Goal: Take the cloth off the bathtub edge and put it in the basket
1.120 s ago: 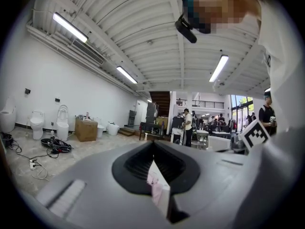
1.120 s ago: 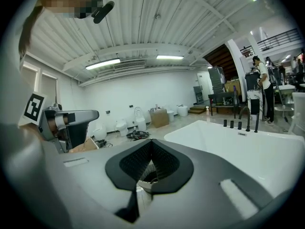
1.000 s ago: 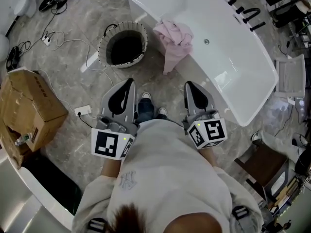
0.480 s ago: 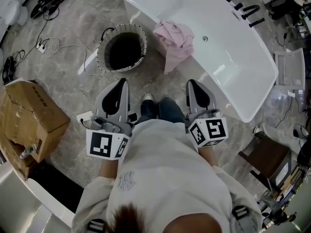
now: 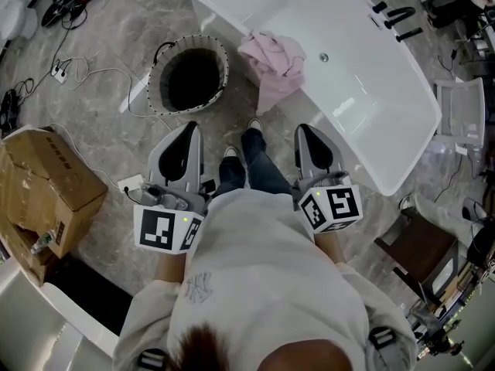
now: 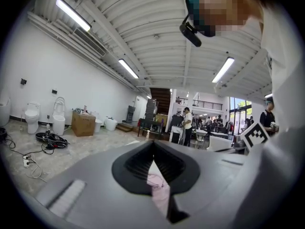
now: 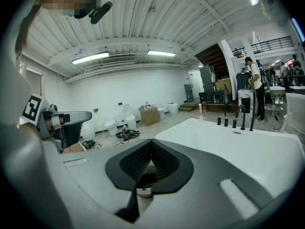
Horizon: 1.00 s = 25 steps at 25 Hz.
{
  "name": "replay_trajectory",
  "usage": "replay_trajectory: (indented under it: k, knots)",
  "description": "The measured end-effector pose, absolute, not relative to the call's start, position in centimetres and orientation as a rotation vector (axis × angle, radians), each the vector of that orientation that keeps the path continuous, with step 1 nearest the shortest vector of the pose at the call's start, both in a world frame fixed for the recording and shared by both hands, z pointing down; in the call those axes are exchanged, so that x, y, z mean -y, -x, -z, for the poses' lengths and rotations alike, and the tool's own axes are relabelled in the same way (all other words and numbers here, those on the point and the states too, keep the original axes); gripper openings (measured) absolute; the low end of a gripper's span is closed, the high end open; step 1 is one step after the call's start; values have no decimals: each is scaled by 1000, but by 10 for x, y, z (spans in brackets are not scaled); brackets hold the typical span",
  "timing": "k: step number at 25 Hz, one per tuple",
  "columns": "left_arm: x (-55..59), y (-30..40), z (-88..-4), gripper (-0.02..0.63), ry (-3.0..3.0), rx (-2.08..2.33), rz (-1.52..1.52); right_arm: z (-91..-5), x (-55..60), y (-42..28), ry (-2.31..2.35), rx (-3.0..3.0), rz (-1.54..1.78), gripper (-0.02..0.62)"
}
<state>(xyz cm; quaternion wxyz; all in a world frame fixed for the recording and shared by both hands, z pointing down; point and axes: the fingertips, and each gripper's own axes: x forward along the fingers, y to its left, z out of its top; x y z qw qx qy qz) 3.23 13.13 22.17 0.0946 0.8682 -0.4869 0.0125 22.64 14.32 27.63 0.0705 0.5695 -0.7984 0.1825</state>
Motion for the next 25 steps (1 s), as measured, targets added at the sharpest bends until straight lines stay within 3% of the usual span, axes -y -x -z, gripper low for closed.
replay_trajectory:
  k: [25]
  knots:
    - [-1,-113,-213,14,-2523,1597,-44,-278,3,-317,-1613,2480,-543,0]
